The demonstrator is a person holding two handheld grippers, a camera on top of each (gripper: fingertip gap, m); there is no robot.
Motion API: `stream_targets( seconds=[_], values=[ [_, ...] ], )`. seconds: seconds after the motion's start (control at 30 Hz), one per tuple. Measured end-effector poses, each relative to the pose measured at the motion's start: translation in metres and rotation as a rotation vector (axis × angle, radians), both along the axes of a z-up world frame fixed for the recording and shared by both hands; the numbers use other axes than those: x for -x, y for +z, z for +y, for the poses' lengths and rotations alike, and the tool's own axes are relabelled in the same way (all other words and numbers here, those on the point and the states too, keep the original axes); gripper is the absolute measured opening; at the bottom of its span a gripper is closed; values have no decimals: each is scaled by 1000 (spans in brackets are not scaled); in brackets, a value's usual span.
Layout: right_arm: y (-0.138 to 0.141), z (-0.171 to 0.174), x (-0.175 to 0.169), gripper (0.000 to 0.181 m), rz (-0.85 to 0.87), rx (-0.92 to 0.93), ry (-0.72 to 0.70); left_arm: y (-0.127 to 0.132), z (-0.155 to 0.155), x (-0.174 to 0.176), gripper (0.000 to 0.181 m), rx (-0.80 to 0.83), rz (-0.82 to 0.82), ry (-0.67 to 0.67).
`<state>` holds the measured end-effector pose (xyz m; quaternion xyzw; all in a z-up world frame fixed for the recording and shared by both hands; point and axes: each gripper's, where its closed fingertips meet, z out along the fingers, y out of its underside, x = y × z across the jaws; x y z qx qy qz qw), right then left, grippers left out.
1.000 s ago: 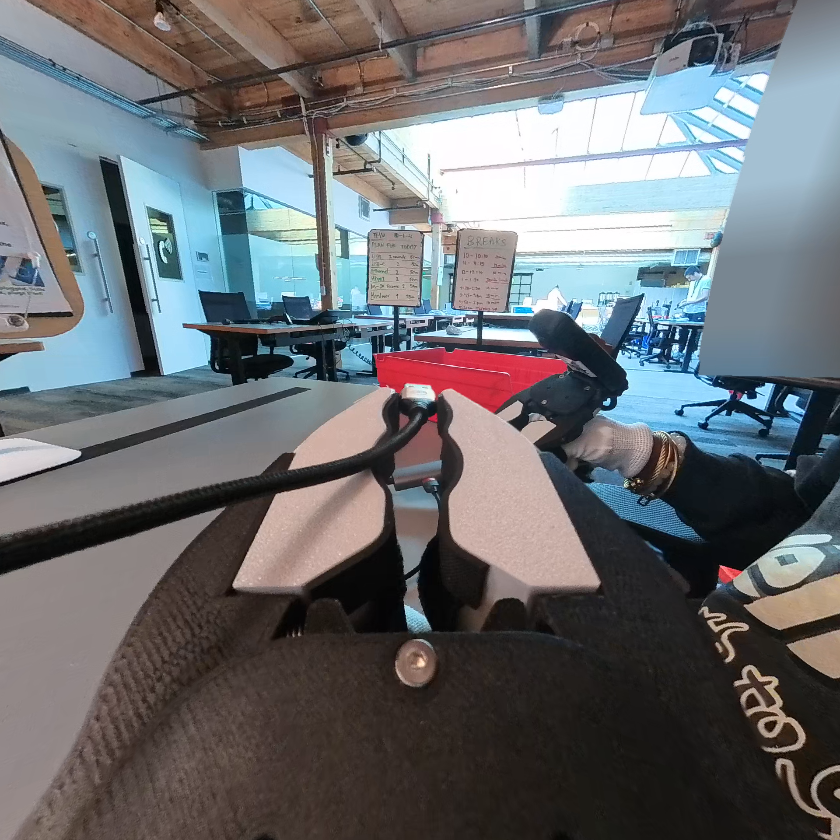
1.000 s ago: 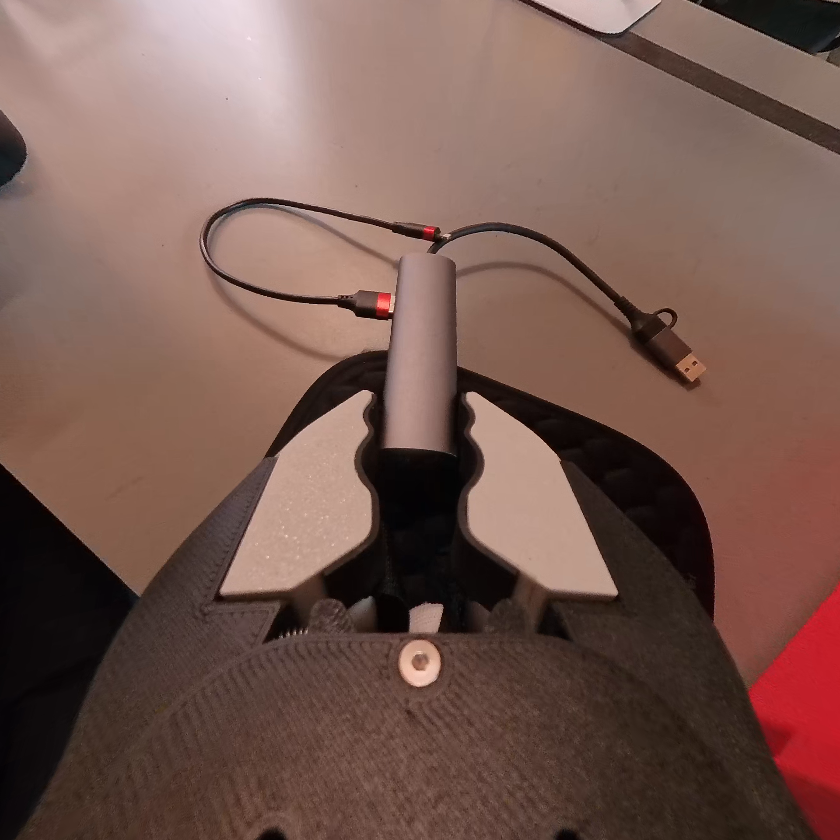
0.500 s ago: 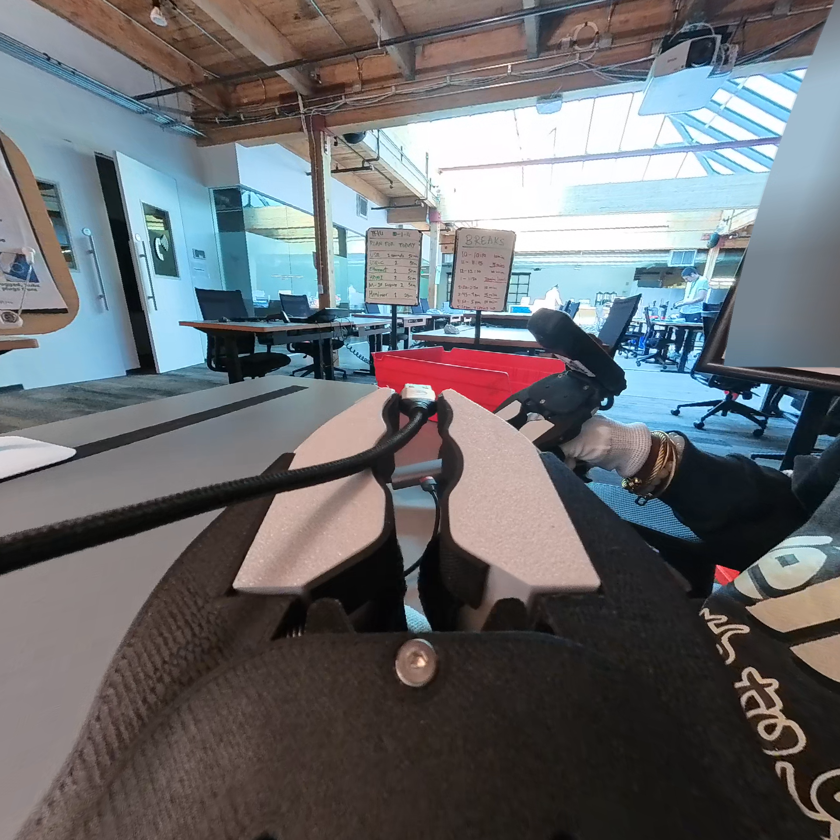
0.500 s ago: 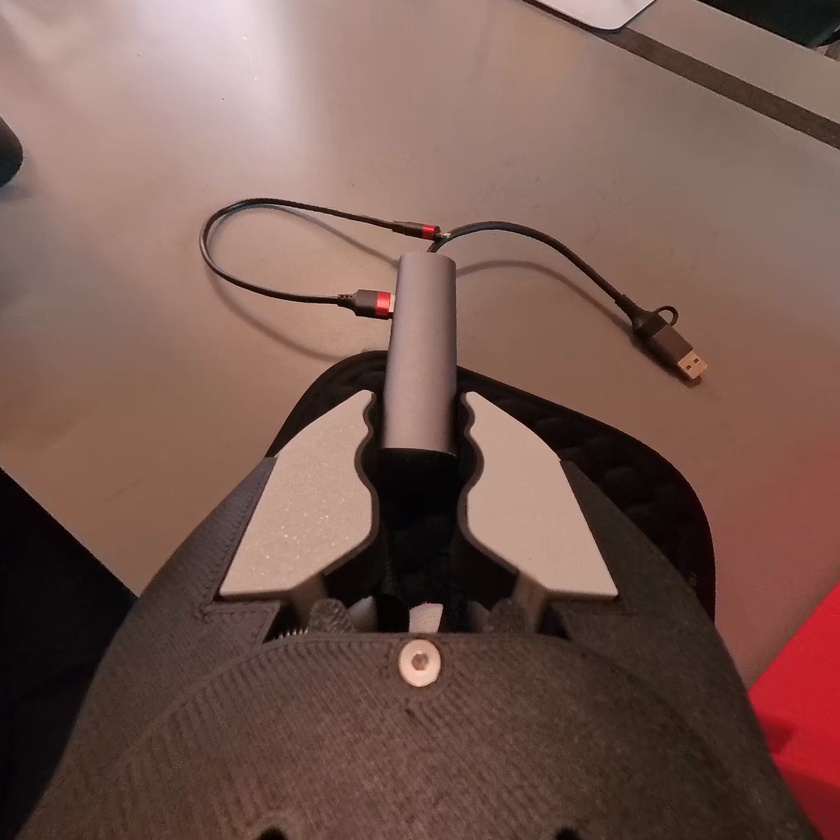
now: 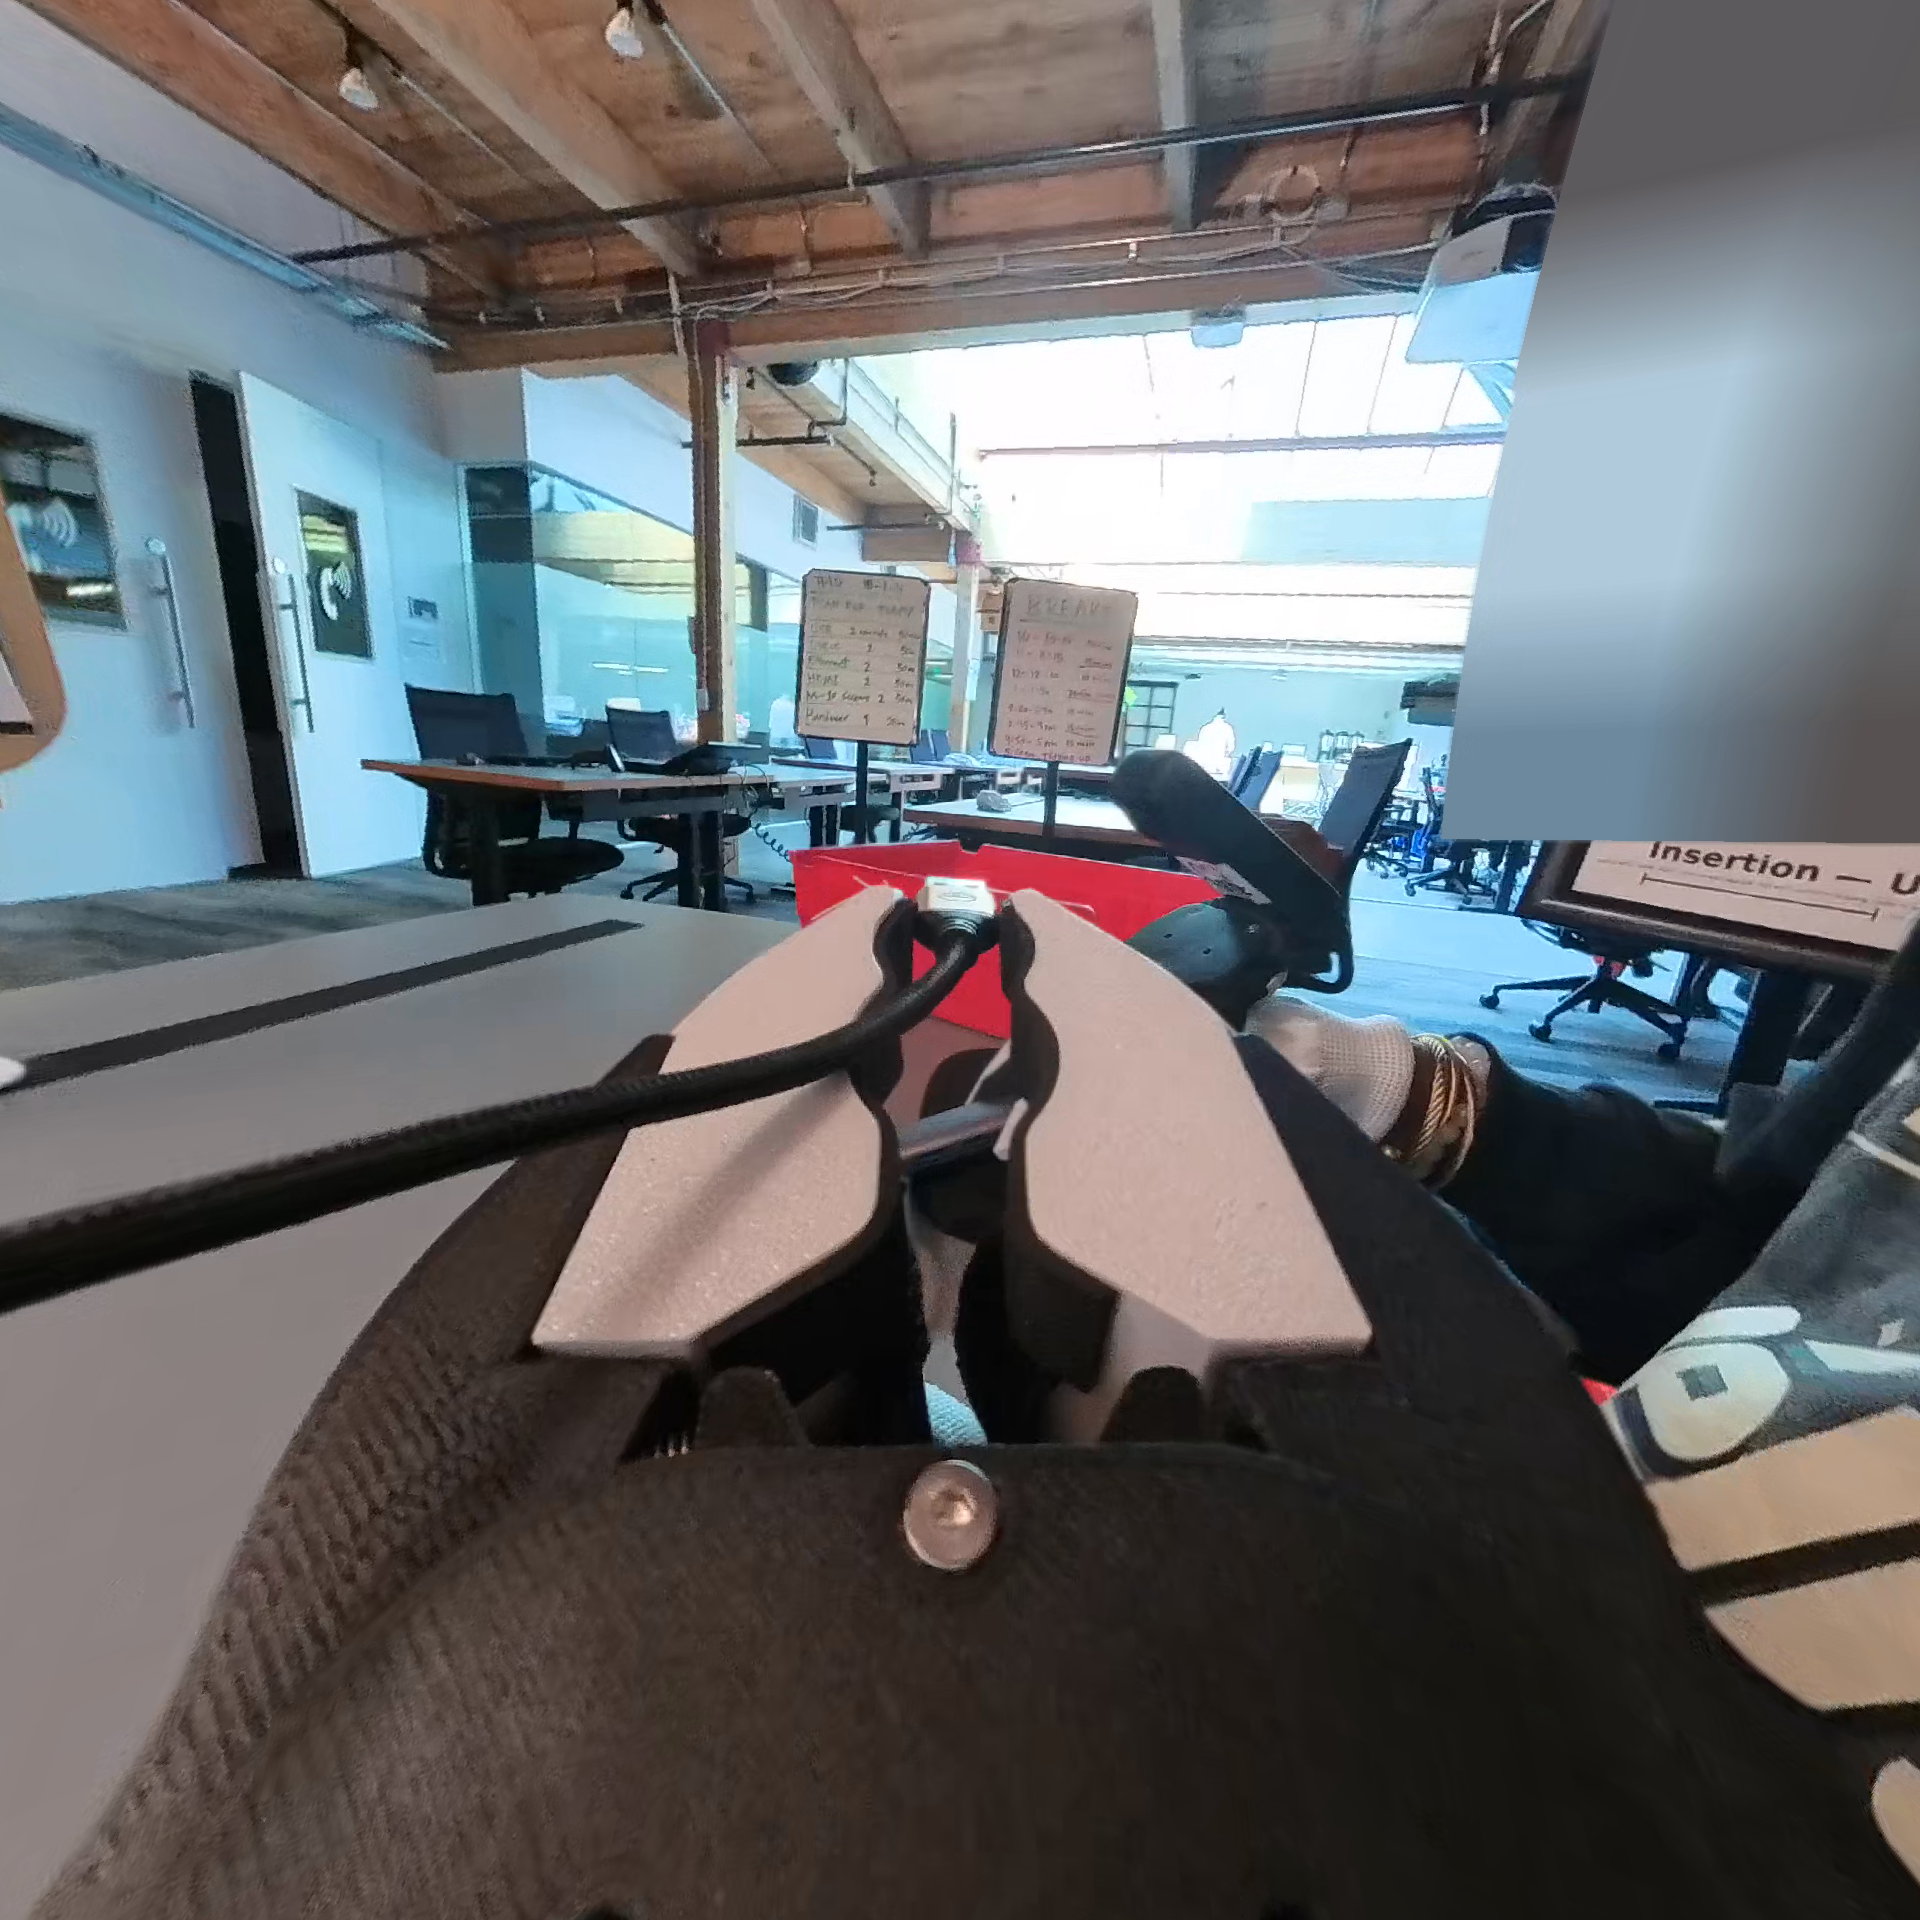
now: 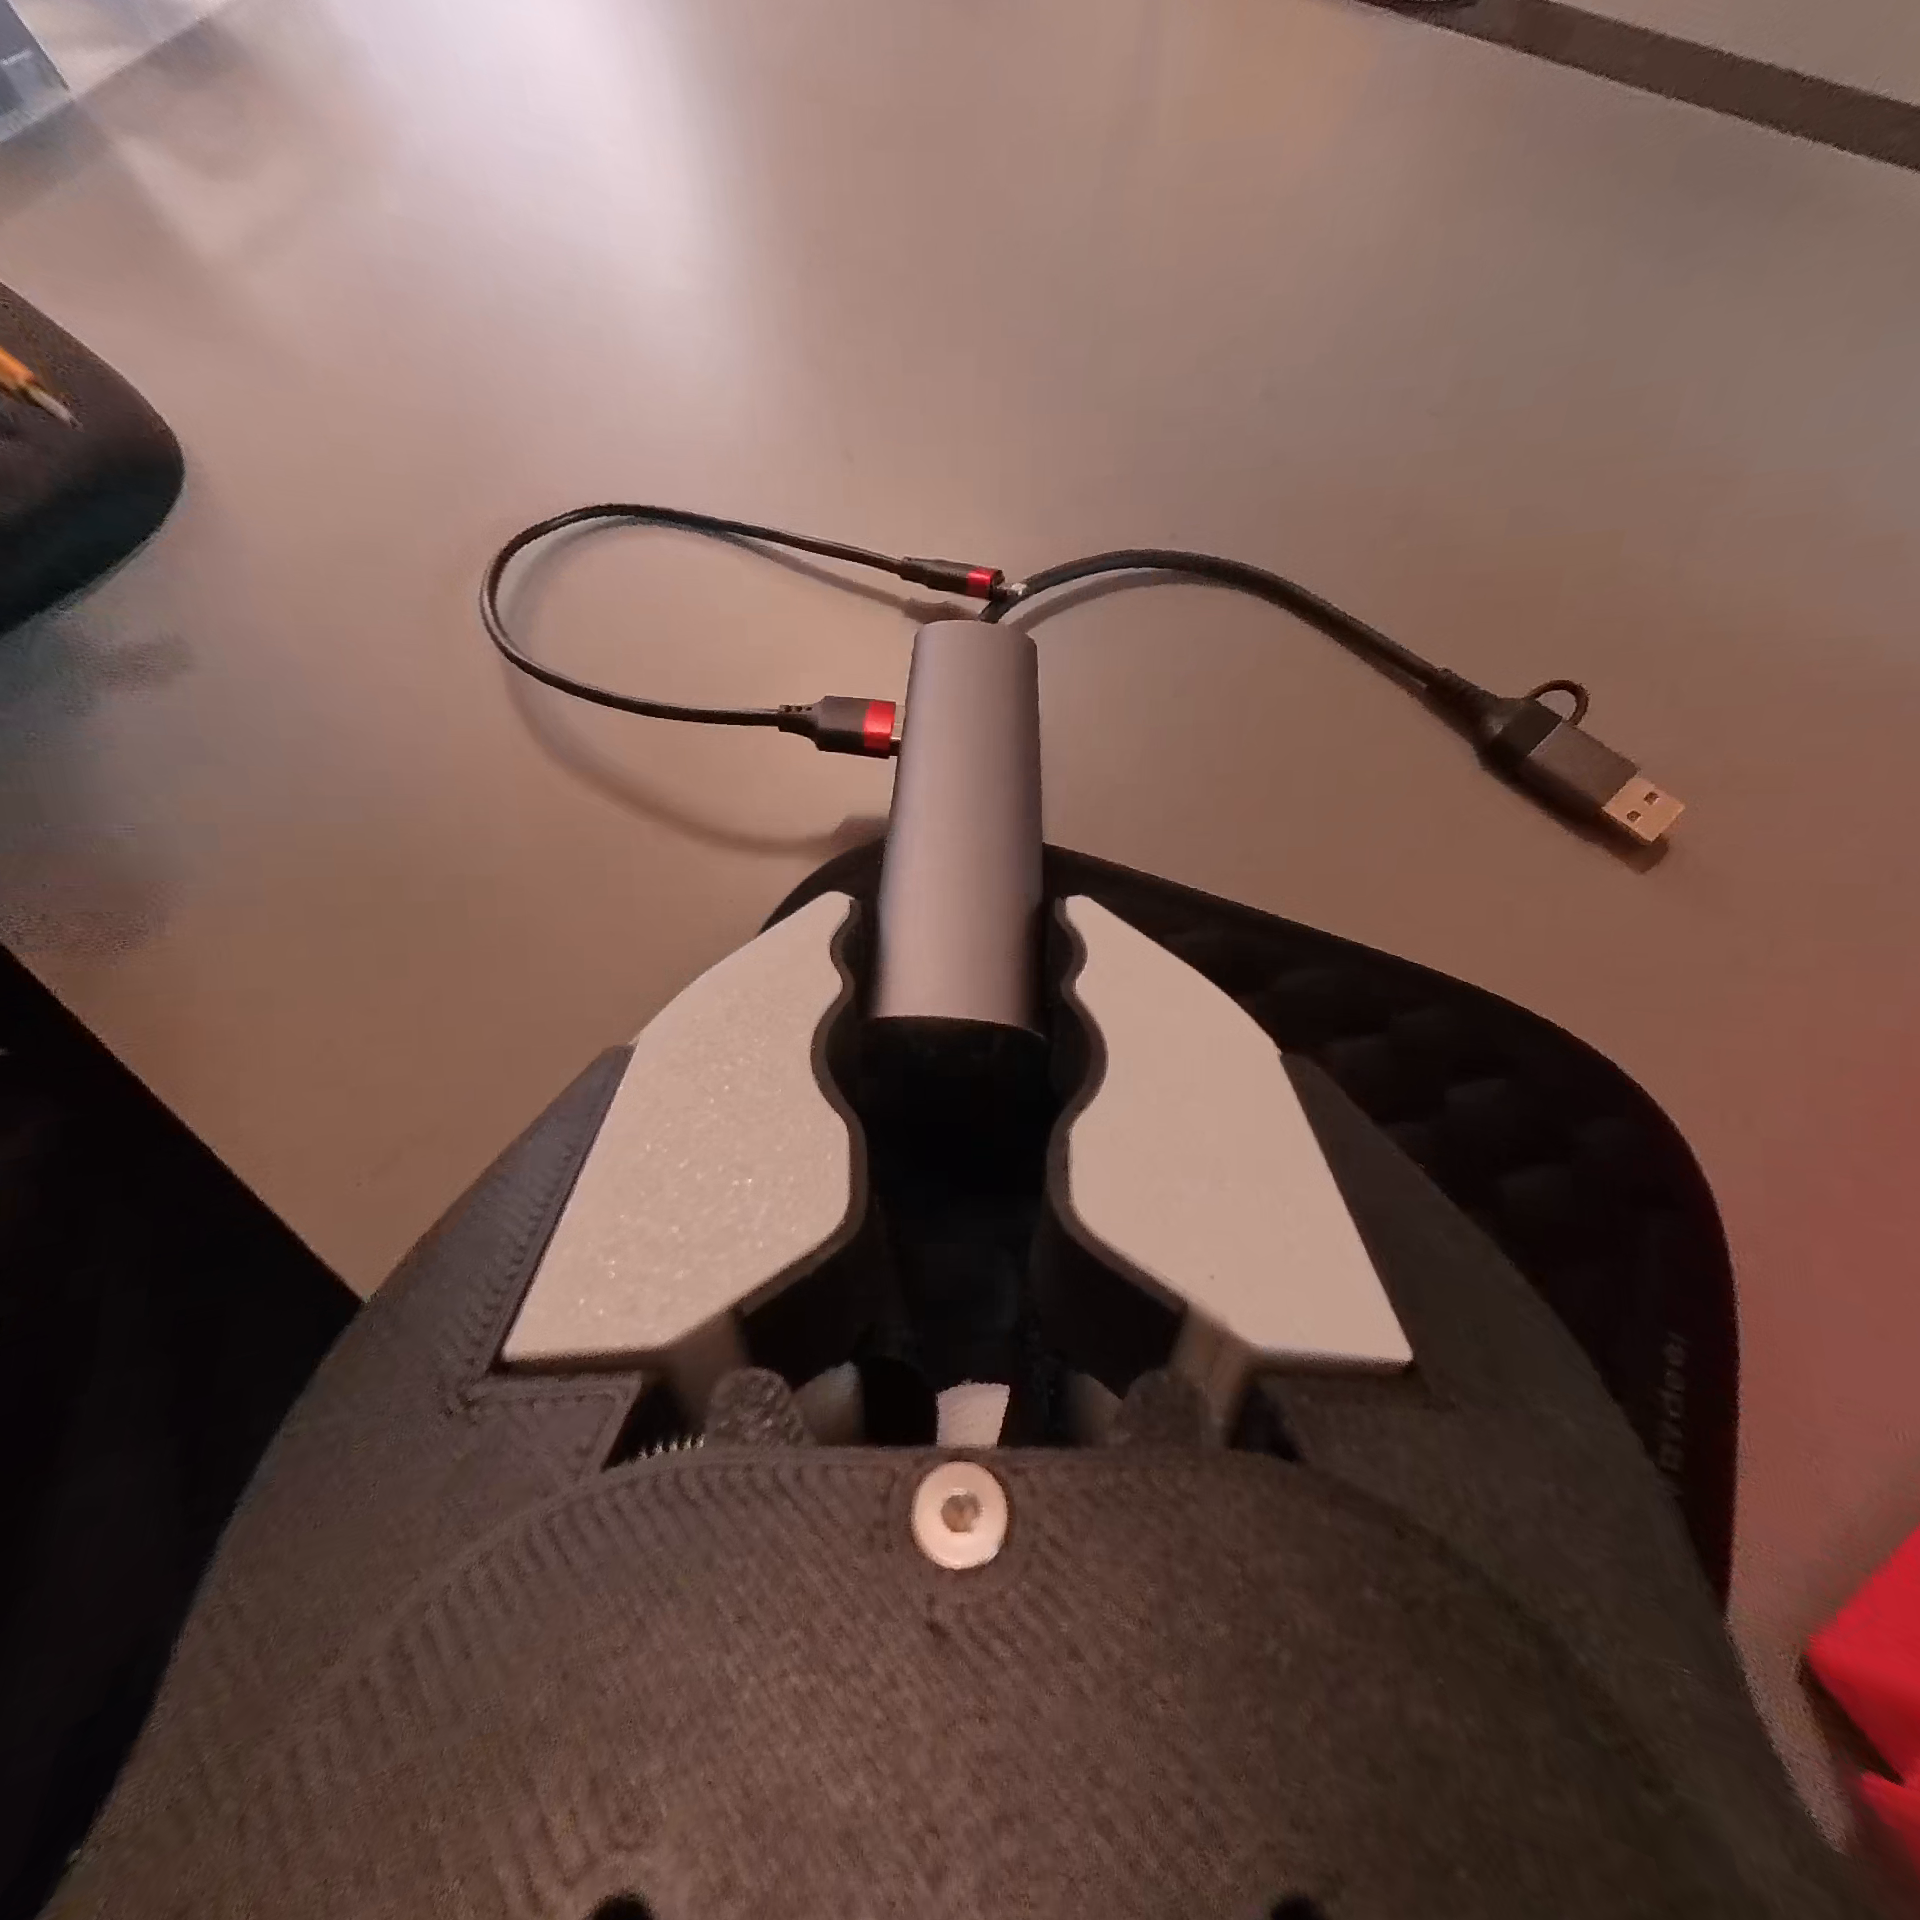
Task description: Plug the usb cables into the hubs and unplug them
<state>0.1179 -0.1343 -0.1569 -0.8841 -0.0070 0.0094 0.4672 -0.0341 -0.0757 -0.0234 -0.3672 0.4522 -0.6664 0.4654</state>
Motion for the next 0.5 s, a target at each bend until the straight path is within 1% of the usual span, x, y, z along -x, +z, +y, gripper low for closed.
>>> stream_targets(
  seconds=[0.13,0.23,0.37,0.47,0.5],
  values=[
    [1,-1,3,33,75,-15,-6,-8,-17,-18,15,65,49,-10],
    [2,-2,6,33,131,-39,-9,-18,-33,-31,15,68,90,-37],
    [9,-2,10,33,284,-109,-20,-40,-45,-52,15,19,209,-22],
    [19,-3,16,33,438,-179,-18,-59,-55,-69,15,-16,320,-21],
    [21,-3,18,33,487,-201,-22,-61,-57,-73,15,-31,333,-14]
  ],
)
